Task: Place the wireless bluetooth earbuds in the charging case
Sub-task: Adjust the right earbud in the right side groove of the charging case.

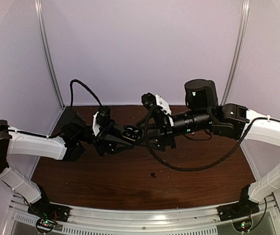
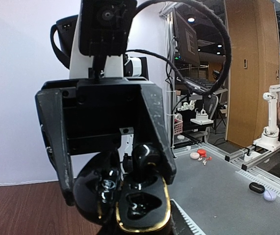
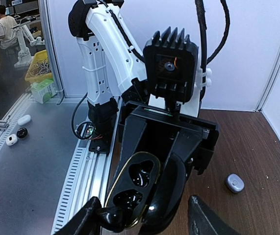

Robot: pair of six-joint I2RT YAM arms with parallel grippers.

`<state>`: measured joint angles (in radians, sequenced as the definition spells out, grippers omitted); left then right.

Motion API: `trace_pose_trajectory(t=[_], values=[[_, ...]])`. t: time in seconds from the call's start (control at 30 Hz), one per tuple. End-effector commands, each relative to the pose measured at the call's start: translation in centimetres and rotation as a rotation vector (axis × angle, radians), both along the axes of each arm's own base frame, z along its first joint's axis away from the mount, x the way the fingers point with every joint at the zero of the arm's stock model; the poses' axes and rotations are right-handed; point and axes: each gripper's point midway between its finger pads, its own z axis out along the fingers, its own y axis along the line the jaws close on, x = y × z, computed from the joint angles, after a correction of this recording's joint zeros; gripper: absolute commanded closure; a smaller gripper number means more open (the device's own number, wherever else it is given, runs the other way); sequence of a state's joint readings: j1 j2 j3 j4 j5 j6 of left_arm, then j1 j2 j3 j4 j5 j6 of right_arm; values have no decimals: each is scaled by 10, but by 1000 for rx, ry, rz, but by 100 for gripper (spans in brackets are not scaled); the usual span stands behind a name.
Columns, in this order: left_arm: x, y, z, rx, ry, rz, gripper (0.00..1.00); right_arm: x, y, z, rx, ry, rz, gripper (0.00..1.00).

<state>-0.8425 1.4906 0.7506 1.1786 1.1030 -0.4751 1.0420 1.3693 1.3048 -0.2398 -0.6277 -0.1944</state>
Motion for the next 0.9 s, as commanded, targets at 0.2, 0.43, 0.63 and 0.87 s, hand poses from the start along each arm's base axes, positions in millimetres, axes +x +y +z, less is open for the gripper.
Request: trace_pose_trajectory(t=[0.2,0.43,0.63,0.87], values=[[-9,-5,13,-38,-61,-19,100,12,6,19,68,-5,-46,42],[-12,-8,13,-37,-62,-31,100,15,11,19,81,2,-47,42],[-12,-9,12,-38,-61,-33,100,15,13,20,95,5,-45,42],[-13,-10,12,-40,-63,-34,100,18,17,22,105,5,-51,43]])
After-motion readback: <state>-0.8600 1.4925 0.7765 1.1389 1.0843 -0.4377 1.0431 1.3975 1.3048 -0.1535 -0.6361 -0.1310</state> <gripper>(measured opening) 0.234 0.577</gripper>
